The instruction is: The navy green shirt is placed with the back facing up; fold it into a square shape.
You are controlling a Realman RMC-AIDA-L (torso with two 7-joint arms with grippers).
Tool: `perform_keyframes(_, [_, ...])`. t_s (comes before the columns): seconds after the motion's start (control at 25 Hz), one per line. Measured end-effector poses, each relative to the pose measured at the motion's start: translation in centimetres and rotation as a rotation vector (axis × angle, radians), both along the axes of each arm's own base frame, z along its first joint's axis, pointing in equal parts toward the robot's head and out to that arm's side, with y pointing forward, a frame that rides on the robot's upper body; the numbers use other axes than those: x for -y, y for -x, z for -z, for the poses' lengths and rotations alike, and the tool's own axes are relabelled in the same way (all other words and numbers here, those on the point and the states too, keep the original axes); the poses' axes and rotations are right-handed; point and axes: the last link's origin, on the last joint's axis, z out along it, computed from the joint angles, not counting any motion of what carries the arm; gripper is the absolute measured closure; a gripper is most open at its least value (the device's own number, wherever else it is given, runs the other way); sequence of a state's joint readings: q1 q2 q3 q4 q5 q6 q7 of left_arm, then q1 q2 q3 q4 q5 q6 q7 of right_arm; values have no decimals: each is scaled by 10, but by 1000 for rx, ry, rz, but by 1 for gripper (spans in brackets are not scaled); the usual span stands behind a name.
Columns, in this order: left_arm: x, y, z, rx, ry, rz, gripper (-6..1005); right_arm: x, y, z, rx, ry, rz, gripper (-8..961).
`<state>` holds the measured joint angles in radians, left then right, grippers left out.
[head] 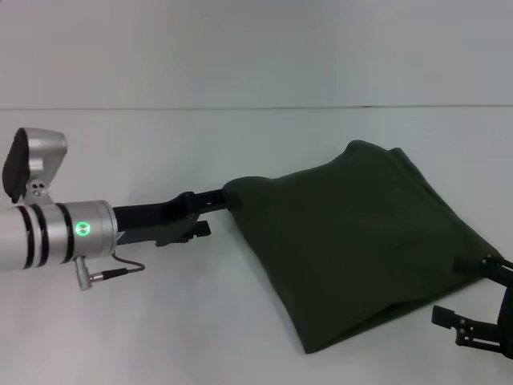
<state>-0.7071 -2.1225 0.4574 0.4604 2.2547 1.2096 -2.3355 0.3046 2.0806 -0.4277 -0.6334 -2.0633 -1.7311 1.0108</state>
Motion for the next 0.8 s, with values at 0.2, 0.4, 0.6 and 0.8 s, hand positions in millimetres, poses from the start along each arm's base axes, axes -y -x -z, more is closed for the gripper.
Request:
perform_keyframes(0.2, [-8,-4,6,-25,-20,-31,170,-2,1,-2,1,3,0,39])
perform_keyframes(0.4, [-11,-11,18,-23,-11,-40,174,-4,2,-2,3,3,-5,38])
perform_keyframes(0.6, [-12,-16,25,-27,-13,-42,178,-5,2,-3,4,3,-6,38])
perform_keyframes(0.8, [-16,-24,30,-30,-10,-26,182,-4,1,-2,6,8,-6,39])
